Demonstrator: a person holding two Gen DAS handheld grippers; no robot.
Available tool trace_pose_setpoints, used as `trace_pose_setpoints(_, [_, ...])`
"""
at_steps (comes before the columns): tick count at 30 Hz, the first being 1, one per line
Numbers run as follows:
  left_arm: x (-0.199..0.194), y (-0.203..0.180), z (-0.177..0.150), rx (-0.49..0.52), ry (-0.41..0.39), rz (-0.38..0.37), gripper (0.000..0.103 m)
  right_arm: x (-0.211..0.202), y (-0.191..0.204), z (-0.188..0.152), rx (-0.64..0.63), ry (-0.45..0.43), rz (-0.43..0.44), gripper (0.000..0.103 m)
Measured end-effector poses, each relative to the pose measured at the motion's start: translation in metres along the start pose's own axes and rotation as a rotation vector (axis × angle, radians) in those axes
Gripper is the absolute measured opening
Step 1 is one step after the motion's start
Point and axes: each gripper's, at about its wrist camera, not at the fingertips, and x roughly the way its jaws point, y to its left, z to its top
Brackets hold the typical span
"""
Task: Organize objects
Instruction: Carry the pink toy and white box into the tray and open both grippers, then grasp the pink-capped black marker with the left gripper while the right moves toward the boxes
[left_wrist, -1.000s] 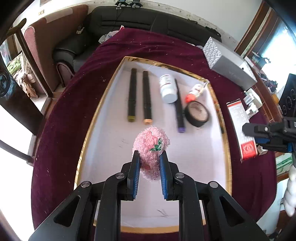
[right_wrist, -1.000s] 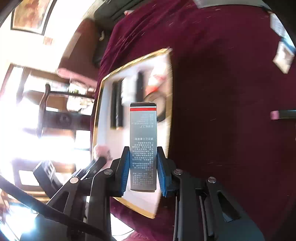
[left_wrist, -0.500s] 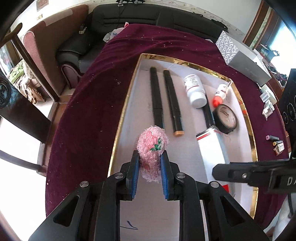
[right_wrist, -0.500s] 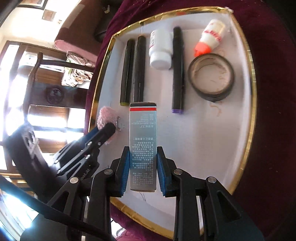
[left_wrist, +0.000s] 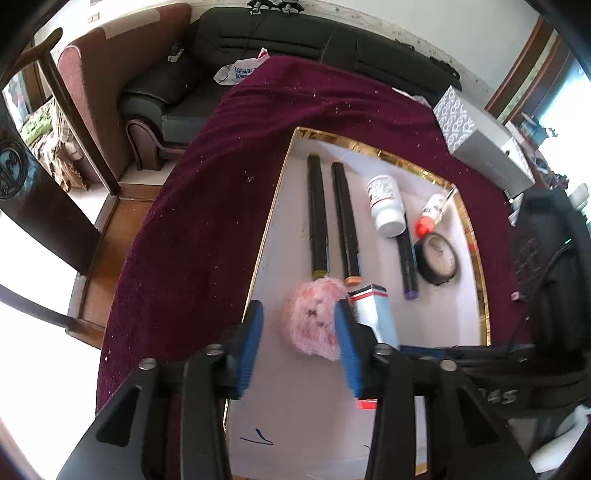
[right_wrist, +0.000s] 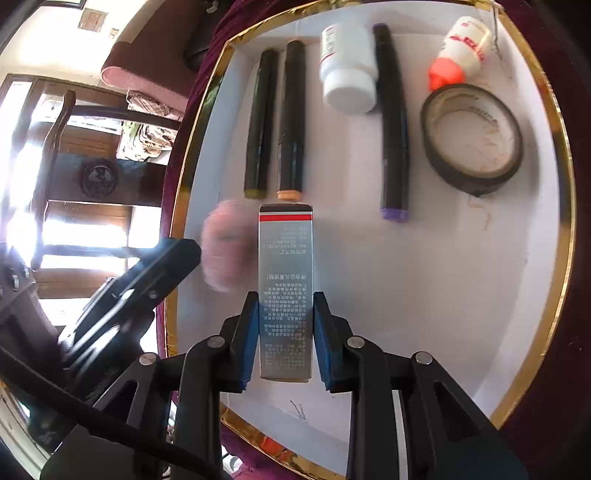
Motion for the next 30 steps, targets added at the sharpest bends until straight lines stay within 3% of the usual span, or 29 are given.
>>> trace_pose_setpoints(4, [-0.011, 0.001, 0.002, -0.025, -0.024, -0.009, 0.037, 0.001, 0.003, -0.003, -0.005, 0.006, 0.0, 0.027])
trace_pose_setpoints(7, [-0.024, 0.005, 0.003, -0.053, -0.059, -0.017, 0.037, -0.003, 0.004, -0.005, -0.007, 0.0, 0.001, 0.038])
trace_pose_setpoints(11, [-0.038, 0.007, 0.003, -0.091, -0.096, -0.026, 0.037, -0.012, 0.007, -0.007, -0.019, -0.02, -0.014, 0.045])
trace_pose_setpoints(18, [-0.061, -0.015, 0.005, -0.129, -0.171, -0.087, 0.04, -0.057, -0.002, -0.019, -0.021, -0.118, -0.011, 0.049])
trace_pose_setpoints(22, [-0.064, -0.056, 0.005, -0.056, -0.184, -0.134, 0.043, -0.096, -0.017, -0.035, -0.041, -0.204, -0.023, 0.062])
trace_pose_setpoints(24, [-0.061, -0.08, 0.002, 0.003, -0.17, -0.151, 0.043, -0.113, -0.027, -0.04, -0.028, -0.24, -0.026, 0.062])
trace_pose_setpoints(28, [-0.046, -0.139, -0.009, 0.153, -0.117, -0.172, 0.043, -0.161, -0.09, -0.067, 0.063, -0.317, -0.052, 0.062])
trace_pose_setpoints(30, [-0.034, -0.178, -0.017, 0.283, -0.107, -0.171, 0.043, -0.187, -0.13, -0.083, 0.132, -0.361, -0.075, 0.062])
